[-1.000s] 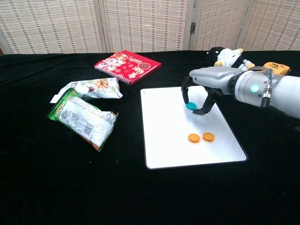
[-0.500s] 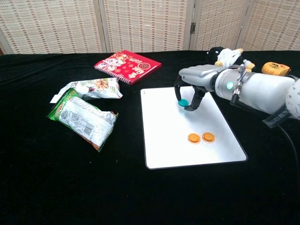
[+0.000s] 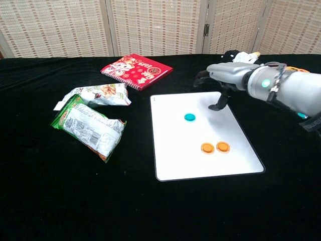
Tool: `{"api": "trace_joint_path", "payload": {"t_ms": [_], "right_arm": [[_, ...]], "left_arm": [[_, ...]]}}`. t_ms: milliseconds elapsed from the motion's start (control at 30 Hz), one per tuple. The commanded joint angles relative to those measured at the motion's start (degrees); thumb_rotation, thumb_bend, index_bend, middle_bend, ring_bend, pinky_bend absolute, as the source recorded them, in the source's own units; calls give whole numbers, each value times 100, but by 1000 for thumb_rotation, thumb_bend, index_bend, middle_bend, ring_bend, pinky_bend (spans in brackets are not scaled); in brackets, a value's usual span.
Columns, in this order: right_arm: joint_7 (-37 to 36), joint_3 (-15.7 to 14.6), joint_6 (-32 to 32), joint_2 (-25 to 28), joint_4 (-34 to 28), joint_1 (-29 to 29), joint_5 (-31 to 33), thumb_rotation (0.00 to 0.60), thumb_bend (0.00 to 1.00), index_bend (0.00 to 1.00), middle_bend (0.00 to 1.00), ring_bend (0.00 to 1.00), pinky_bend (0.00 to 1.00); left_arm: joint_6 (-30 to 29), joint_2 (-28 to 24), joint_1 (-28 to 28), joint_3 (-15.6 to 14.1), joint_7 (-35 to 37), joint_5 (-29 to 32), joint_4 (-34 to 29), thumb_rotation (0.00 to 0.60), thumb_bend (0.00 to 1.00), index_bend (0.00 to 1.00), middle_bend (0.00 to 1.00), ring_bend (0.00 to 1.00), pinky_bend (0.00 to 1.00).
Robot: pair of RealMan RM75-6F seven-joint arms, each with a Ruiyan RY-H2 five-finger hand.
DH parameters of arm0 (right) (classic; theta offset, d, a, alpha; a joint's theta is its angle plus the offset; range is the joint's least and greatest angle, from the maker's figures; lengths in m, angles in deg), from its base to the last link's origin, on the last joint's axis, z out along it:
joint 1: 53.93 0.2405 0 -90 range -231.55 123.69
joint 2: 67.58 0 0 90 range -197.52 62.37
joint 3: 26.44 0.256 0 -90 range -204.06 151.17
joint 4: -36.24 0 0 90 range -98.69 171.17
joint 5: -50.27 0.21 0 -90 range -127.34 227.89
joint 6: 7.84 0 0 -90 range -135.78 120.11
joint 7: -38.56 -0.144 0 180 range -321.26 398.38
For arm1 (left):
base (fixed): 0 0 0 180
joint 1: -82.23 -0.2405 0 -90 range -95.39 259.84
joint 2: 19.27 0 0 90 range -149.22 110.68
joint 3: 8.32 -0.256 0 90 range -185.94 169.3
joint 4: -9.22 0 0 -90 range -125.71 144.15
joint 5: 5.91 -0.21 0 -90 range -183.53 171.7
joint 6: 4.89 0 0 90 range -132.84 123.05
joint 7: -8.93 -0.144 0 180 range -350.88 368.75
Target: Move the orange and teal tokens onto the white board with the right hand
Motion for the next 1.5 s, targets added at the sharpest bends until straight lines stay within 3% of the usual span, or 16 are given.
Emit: {"api": "trace_joint_path", "payload": {"t_ms": [33, 167, 367, 600, 967, 1500], "right_arm": [[-342, -91, 173, 343, -127, -323, -196, 600, 373, 356, 165, 86, 0], [-693, -220, 263, 645, -85, -661, -344, 600, 372, 408, 174, 86, 0], [-1128, -441, 256, 930, 172, -1104, -526, 600, 373, 412, 176, 83, 0], [-1327, -572, 14, 858, 759, -1351, -493, 600, 372, 412, 177, 84, 0], [-1489, -549, -401, 509, 1578, -1466, -491, 600, 372, 412, 180, 85, 0], [-1449, -382, -617, 333, 1968, -1480, -549, 600, 371, 412, 183, 87, 0]], "left_arm": [[-2, 14, 7, -3, 21, -23, 12, 600, 224, 0, 14, 48, 0], [-10, 28, 16, 9, 44, -33, 19, 600, 224, 0, 14, 48, 0], [-11, 46, 60, 29, 11, -91, -4, 600, 224, 0, 14, 48, 0], [54, 83, 113, 27, -103, -100, -78, 600, 224, 0, 14, 48, 0], [68, 74, 116, 24, -218, -58, -152, 600, 224, 0, 14, 48, 0], [87, 80, 120, 17, -243, -24, -151, 600, 224, 0, 14, 48, 0]]}}
